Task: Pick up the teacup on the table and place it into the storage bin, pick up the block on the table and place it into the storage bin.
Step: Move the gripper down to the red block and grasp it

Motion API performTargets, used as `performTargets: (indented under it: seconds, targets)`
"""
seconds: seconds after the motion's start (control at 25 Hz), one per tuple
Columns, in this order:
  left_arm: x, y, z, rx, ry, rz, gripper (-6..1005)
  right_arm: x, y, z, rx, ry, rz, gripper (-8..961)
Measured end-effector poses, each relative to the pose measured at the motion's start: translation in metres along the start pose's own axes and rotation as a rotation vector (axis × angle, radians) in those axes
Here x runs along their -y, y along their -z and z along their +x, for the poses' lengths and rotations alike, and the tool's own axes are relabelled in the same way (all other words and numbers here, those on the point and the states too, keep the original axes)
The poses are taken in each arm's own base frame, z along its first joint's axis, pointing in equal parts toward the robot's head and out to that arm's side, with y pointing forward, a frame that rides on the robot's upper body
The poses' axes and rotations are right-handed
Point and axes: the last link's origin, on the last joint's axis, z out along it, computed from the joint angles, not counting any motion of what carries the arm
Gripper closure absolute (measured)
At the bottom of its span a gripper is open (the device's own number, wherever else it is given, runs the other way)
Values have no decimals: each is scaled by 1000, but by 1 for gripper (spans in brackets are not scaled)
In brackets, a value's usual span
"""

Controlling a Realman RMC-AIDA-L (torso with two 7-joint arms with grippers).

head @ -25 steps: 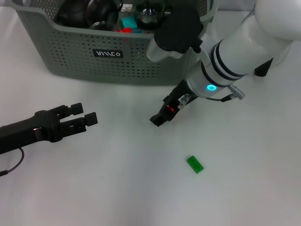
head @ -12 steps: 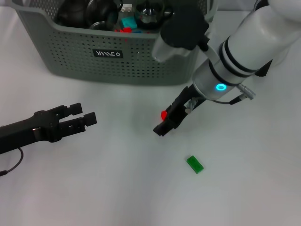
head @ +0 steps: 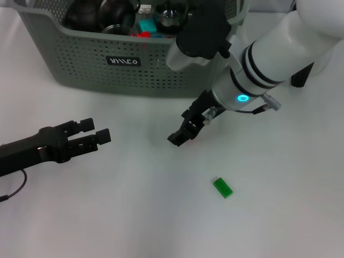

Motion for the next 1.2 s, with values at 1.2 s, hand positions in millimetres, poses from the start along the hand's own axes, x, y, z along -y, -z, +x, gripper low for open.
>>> performTargets:
  seconds: [1.2]
  targets:
    - [0,-2,1,3,1,-4,215,-5,-3,18,-49,-49,-79,257]
